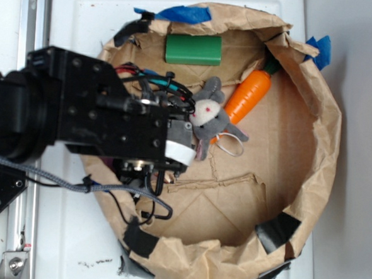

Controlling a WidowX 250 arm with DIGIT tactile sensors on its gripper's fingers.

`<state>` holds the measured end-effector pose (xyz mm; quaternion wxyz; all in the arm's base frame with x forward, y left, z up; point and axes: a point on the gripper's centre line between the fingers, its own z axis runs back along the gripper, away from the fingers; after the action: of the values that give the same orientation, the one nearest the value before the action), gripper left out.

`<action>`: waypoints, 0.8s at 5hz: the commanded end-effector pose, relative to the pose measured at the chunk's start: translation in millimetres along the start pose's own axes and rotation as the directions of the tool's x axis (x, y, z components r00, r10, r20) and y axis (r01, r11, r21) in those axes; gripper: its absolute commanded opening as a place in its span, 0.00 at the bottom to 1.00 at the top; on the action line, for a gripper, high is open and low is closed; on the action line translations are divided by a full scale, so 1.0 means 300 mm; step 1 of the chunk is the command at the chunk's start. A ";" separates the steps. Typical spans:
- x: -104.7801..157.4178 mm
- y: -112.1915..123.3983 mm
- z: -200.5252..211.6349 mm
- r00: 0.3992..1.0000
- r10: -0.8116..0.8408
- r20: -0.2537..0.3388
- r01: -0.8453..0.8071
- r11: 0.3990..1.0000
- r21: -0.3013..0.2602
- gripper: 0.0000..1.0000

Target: Grab the shell.

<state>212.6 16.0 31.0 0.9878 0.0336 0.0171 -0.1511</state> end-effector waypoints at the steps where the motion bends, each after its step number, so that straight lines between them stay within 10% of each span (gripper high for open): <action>1: 0.021 0.019 0.029 0.999 0.040 0.035 -0.042 0.997 0.058 0.00; 3: 0.040 0.036 0.106 0.993 0.089 0.079 -0.094 0.994 0.059 0.00; 4: 0.064 0.009 0.228 0.984 0.134 0.114 -0.131 0.991 -0.038 0.00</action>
<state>228.6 1.7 86.1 0.9957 0.0066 -0.0140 -0.0911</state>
